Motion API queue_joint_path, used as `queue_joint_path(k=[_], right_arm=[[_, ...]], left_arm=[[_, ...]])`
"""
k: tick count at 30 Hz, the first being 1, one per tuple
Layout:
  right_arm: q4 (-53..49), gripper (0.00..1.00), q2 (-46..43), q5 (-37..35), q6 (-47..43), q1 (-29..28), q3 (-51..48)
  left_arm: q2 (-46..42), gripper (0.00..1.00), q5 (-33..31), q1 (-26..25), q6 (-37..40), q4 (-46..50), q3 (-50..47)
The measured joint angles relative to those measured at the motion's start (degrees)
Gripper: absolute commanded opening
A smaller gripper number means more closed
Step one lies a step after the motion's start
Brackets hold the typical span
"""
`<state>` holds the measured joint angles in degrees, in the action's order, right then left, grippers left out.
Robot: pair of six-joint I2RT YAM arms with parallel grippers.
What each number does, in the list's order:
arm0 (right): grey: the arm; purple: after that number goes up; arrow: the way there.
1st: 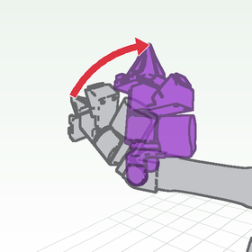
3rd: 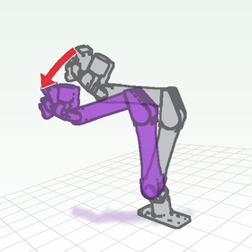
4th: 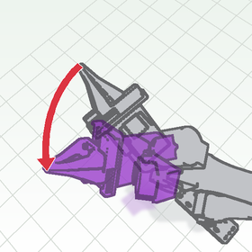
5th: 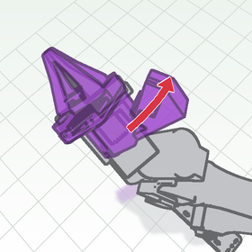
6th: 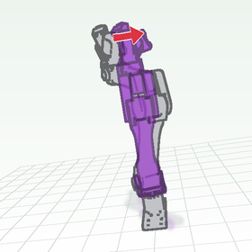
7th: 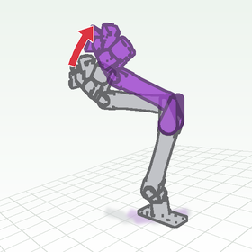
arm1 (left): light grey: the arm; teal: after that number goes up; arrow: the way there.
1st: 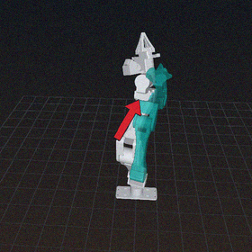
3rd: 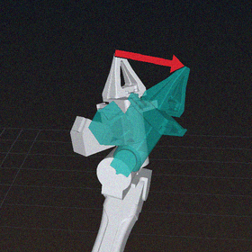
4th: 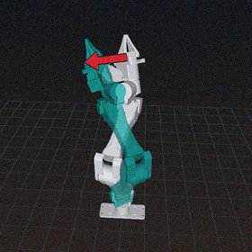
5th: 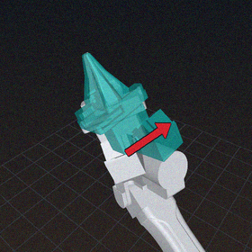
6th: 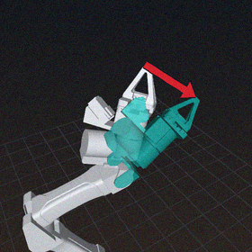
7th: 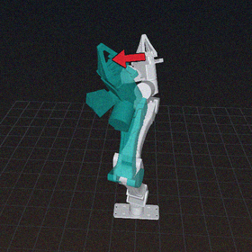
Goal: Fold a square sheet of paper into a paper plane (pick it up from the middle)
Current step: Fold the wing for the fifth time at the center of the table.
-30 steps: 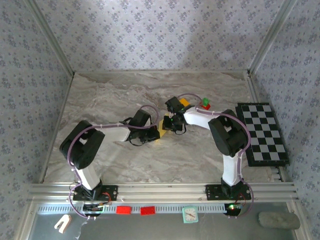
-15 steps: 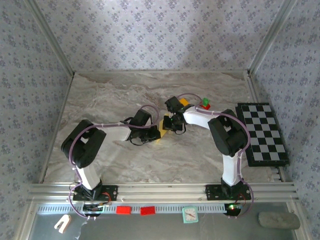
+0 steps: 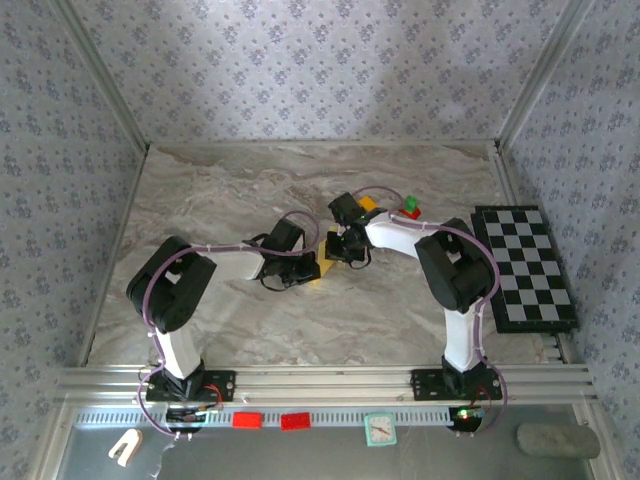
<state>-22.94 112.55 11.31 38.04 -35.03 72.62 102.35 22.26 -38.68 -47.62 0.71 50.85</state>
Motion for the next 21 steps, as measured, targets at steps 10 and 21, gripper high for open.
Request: queue_joint_path(k=[10,21], right_arm=[[-0.2,0.17,-0.1,0.3,0.0,0.0,0.2],[1.4,0.17,-2.2,0.5,-0.2,-0.9,0.9]], left_arm=[[0.0,0.00,-0.5,0.0,2.4,1.5,0.6],[0.0,0.00,-0.5,0.0,2.3,1.8,0.7]])
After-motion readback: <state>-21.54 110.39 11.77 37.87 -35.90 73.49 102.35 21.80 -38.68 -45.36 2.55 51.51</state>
